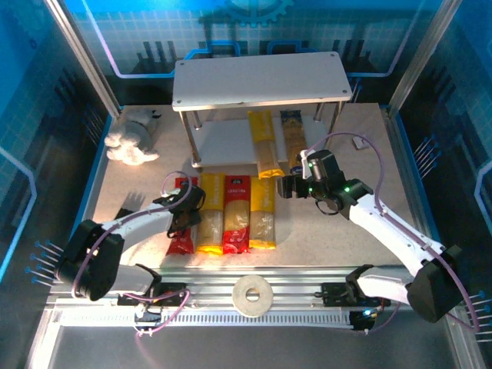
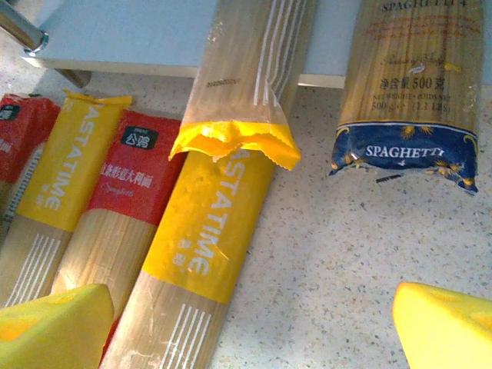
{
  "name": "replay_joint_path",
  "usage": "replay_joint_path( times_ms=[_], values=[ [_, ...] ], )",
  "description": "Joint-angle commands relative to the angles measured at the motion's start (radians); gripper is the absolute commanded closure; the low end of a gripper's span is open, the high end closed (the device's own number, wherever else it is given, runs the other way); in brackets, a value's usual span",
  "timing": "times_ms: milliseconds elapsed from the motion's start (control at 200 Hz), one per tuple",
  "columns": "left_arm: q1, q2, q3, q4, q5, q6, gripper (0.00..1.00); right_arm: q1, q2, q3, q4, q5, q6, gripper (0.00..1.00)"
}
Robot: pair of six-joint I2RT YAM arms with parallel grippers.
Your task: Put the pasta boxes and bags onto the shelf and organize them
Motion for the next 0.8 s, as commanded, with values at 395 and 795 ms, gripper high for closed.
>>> replay_joint_path(
  times_ms=[395,795],
  values=[
    [-0.001,-0.058,0.000,-0.034,0.129,0.079,0.74,-0.040,-0.028,-0.008,0.028,-0.022,0.003,0.06],
    [-0.191,-0.191,0.237,-0.351,-0.035,0.155,0.78,-0.041,-0.023,0.015,0.014,-0.001,0.001,0.05]
  ],
)
